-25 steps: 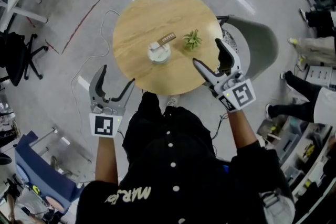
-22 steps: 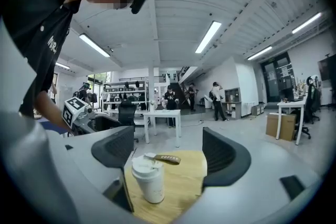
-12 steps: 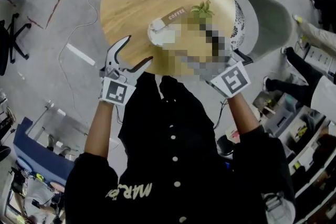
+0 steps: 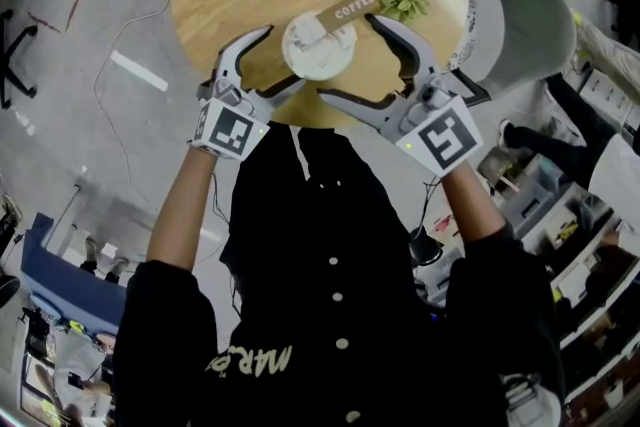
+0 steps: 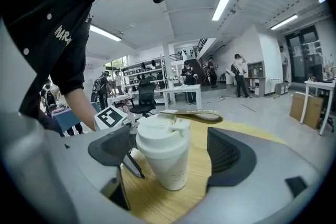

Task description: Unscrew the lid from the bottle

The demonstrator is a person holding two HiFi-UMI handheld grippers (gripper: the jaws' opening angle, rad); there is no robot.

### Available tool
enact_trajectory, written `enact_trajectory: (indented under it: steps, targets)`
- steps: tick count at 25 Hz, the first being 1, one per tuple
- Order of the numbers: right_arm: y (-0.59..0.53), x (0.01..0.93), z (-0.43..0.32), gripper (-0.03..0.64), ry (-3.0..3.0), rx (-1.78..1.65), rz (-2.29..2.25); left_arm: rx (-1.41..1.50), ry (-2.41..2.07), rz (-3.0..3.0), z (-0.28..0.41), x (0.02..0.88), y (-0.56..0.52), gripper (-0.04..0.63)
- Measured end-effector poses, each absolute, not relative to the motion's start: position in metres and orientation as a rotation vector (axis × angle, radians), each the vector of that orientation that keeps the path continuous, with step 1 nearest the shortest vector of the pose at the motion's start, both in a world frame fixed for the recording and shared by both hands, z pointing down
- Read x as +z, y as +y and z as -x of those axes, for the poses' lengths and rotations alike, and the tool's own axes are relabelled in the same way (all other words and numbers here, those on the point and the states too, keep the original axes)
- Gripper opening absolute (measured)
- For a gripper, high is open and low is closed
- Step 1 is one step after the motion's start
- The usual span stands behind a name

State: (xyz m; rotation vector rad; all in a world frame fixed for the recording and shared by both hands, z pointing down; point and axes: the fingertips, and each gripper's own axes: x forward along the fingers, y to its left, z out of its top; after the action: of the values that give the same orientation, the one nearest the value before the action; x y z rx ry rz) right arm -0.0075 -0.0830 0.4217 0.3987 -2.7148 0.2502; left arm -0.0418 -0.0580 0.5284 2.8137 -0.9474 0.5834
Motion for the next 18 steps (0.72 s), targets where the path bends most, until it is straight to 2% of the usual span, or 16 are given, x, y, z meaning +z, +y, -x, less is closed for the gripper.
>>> enact_trajectory:
  steps: [10,18]
  targets:
    - [-0.083,0.437,0.040,0.477,-2.745,0.145,-0.307,0.530,-0.859,-2.871,0.015,0.551,-0.079,0.382]
    - [-0.093,0.444,0.047,0.442,-2.789,0.109,-0.317,0.465,-0.834,-2.901,0.000,0.556,-0.096,0.364]
